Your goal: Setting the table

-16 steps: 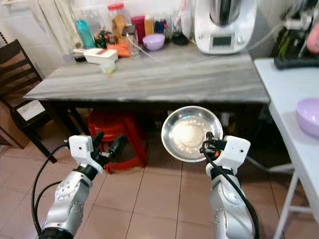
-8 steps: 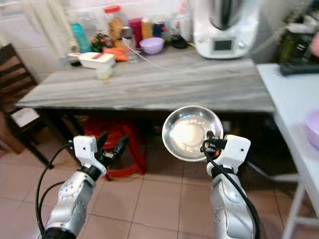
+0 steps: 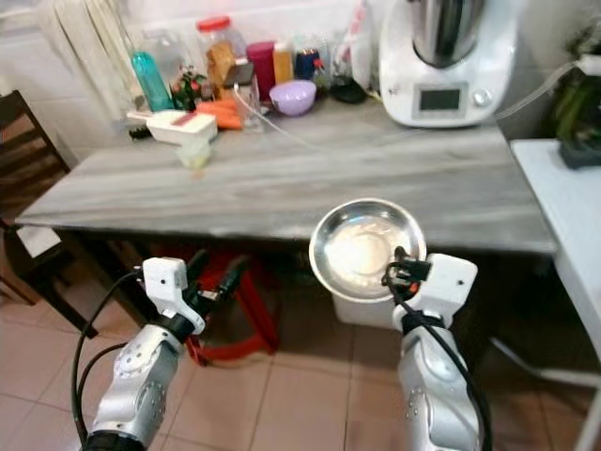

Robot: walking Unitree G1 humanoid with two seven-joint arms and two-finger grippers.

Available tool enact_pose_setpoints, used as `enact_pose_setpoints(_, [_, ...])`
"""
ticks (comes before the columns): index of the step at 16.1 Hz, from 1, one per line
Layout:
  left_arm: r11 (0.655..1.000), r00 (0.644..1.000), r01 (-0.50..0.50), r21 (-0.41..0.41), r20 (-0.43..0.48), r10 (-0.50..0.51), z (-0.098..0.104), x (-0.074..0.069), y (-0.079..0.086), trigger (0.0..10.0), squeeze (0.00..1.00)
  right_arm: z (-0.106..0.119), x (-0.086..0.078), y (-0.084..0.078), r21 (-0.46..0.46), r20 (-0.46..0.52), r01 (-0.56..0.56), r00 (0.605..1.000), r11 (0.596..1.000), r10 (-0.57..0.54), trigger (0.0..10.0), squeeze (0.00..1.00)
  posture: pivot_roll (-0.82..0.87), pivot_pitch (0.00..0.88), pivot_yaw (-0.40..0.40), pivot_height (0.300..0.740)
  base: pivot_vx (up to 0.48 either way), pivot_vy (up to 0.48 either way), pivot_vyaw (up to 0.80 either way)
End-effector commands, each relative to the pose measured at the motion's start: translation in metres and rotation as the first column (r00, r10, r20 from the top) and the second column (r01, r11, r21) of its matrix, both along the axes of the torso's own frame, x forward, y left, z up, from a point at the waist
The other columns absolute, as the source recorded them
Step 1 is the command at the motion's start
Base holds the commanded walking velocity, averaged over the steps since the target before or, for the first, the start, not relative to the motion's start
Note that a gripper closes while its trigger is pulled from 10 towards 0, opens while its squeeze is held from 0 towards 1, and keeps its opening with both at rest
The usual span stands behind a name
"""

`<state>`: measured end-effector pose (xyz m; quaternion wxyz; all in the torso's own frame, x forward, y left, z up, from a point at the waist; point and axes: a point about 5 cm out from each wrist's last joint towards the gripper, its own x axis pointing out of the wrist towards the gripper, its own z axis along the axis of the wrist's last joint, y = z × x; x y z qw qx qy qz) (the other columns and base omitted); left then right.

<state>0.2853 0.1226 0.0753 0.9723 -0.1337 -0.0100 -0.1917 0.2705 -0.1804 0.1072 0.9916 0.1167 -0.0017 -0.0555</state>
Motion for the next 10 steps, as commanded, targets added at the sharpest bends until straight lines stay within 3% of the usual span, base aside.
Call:
enact_pose_setpoints(1, [0.999, 0.999, -0.041, 0.019, 0.007, 0.041, 0.0023, 0.0010, 0.0153, 10.0, 0.00, 0.0069, 0.0050, 0.0146, 0.014, 0.032, -0.041, 0.999, 0.999, 0.040, 10.0, 0.00, -0.10, 0.000, 0.114, 0.740, 0.480, 0.000, 0.00])
enact_pose_setpoints(8, [0.999, 0.999, -0.035, 0.022, 0.007, 0.035, 0.0030, 0.0004, 0.0150, 10.0, 0.00, 0.0073, 0.0100, 0.0153, 0.020, 0.030, -0.043, 0.999, 0.999, 0.042, 10.0, 0.00, -0.09, 0.000, 0.113, 0.740, 0.480, 0.000, 0.00])
enact_pose_setpoints(10, [0.999, 0.999, -0.032, 0.016, 0.003, 0.032, 0.0025, -0.0011, 0.0148, 10.0, 0.00, 0.0062, 0.0109, 0.0157, 0.030, 0.024, -0.044, 0.999, 0.999, 0.043, 10.0, 0.00, -0.09, 0.000, 0.111, 0.740, 0.000, 0.000, 0.00])
